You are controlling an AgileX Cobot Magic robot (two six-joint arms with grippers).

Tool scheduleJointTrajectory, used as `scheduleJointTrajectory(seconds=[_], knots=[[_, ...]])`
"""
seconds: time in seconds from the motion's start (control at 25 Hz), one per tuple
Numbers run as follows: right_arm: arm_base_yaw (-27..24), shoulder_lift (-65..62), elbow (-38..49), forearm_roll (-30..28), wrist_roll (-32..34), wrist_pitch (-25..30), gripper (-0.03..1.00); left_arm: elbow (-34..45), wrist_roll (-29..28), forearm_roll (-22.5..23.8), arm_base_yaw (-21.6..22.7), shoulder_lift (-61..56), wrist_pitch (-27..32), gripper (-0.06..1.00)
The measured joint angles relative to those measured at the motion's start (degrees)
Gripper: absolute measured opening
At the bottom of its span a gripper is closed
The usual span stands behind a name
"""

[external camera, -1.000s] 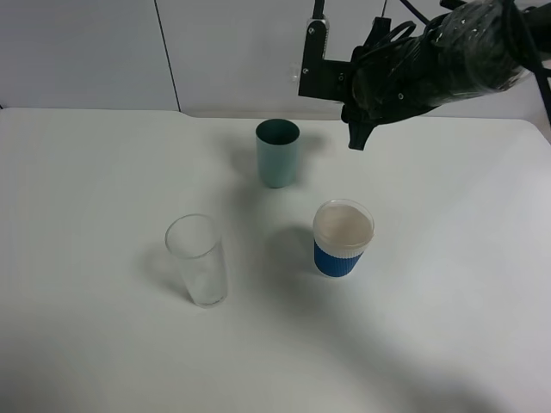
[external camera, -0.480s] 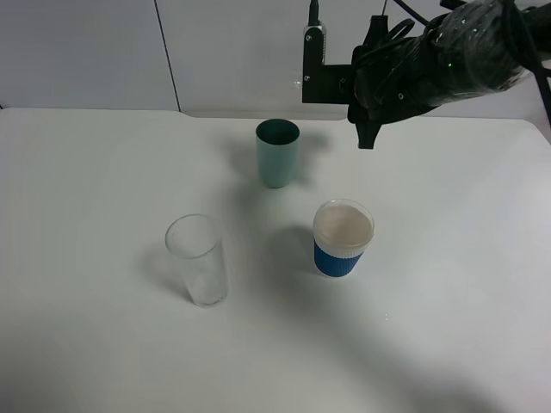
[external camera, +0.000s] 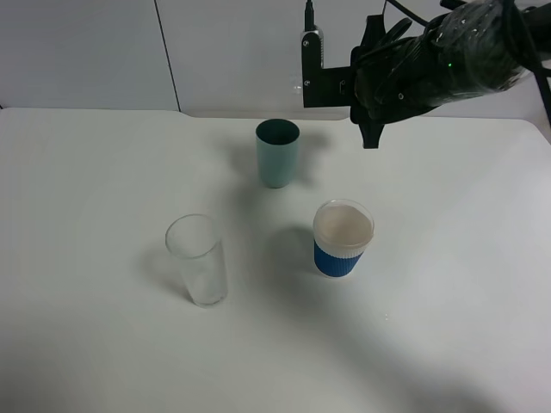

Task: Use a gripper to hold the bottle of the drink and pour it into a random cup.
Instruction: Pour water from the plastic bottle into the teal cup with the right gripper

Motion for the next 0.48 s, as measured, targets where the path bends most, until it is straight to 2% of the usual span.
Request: scheduleJointTrajectory(seconds=[0.48], knots=[[0.0, 0.0, 0.0, 0.0, -3.0, 1.5, 0.53, 0.0, 0.0, 0.0, 0.0, 0.0, 0.0, 0.98]])
